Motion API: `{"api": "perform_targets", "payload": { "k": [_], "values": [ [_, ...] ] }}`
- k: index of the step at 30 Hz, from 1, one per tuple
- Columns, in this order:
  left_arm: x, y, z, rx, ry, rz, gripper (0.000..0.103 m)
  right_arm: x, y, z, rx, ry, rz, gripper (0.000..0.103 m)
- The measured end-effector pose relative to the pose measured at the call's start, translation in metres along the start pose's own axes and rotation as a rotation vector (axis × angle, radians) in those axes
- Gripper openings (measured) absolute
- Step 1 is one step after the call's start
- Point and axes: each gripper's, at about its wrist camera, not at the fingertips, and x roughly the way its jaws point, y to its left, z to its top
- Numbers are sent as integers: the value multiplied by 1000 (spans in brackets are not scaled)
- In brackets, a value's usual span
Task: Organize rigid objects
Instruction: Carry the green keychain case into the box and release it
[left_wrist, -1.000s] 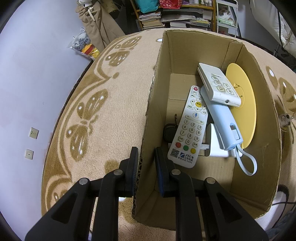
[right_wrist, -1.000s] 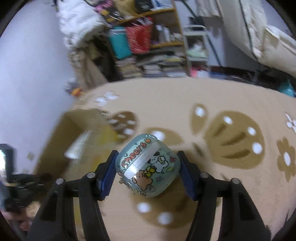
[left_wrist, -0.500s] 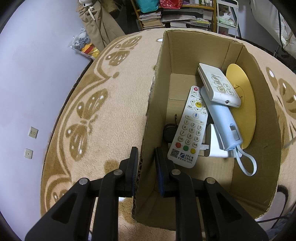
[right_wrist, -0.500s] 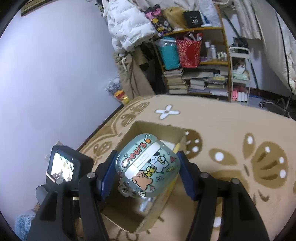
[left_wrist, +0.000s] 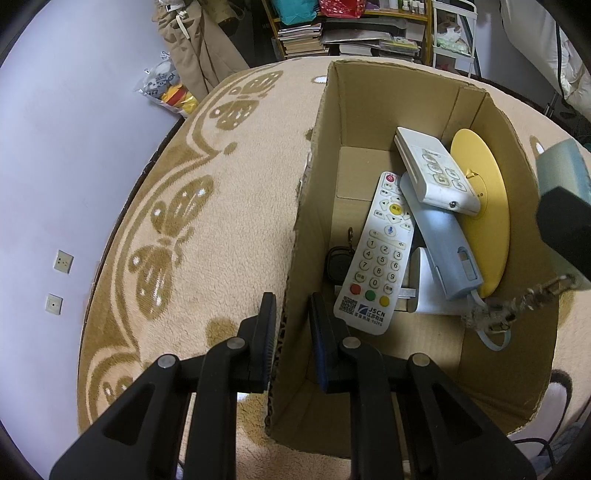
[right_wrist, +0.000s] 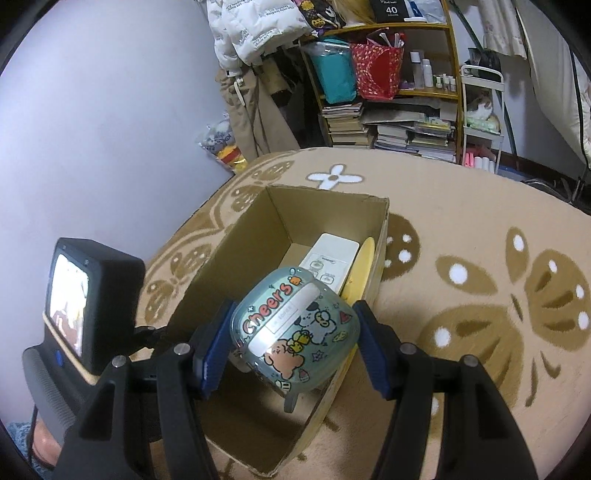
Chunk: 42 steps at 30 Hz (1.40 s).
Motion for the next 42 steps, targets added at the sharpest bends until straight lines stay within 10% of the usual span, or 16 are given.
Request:
{"api": "perform_targets", "payload": {
  "k": [37,42],
  "values": [
    [3,0,1,-19,0,-16,19,25,6,6,-2,11,-111,71],
    [1,1,0,-24,0,-20,19,14,6,2,-22,8,-88,84]
  ]
}}
